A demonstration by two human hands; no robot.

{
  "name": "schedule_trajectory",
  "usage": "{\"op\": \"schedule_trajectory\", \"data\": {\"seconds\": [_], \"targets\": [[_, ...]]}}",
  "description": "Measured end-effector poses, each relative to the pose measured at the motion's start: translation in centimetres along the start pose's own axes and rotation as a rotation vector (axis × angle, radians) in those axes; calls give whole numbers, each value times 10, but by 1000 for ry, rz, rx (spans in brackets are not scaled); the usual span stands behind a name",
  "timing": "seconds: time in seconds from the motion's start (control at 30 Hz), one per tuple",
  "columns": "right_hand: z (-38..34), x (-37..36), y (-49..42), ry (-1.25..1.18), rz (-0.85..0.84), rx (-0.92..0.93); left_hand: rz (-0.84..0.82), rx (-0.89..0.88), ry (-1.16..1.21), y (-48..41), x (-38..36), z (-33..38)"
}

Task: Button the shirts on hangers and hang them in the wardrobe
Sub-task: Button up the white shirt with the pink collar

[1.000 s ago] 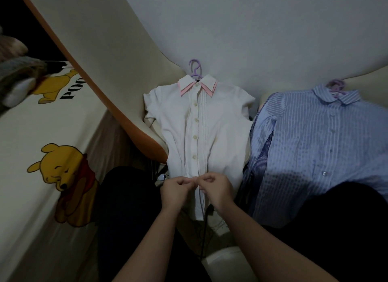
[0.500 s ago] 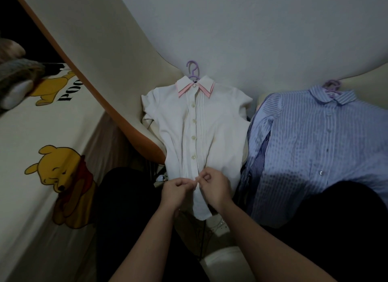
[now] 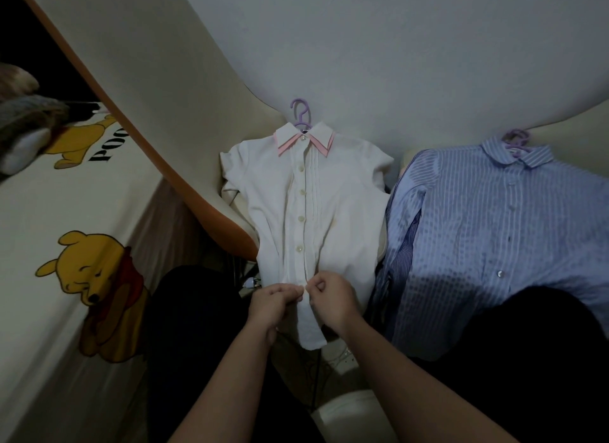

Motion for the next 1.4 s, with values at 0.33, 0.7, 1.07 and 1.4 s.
{"op": "schedule_trajectory", "data": {"seconds": [0.33, 0.7, 1.07, 1.4], "targets": [[16, -16, -5, -273, -217, -253, -73, -21, -71, 1, -6, 0], [28, -25, -5, -334, -289, -278, -51, 53, -103, 0, -2, -7], [-31, 47, -60, -140, 225, 28, 156, -776, -691, -12, -43, 73], [-114, 127, -215, 125, 414, 319, 62, -763, -1157, -141, -120, 162]]}}
Point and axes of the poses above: each hand's wrist, its own y-axis away from the middle knuckle, its own x-axis out of the back of the hand, z = x × y, the point moved 5 cm from there along -y, towards the middle knuckle, and after that the axes turned 13 degrees about y, right-handed, at the moved point
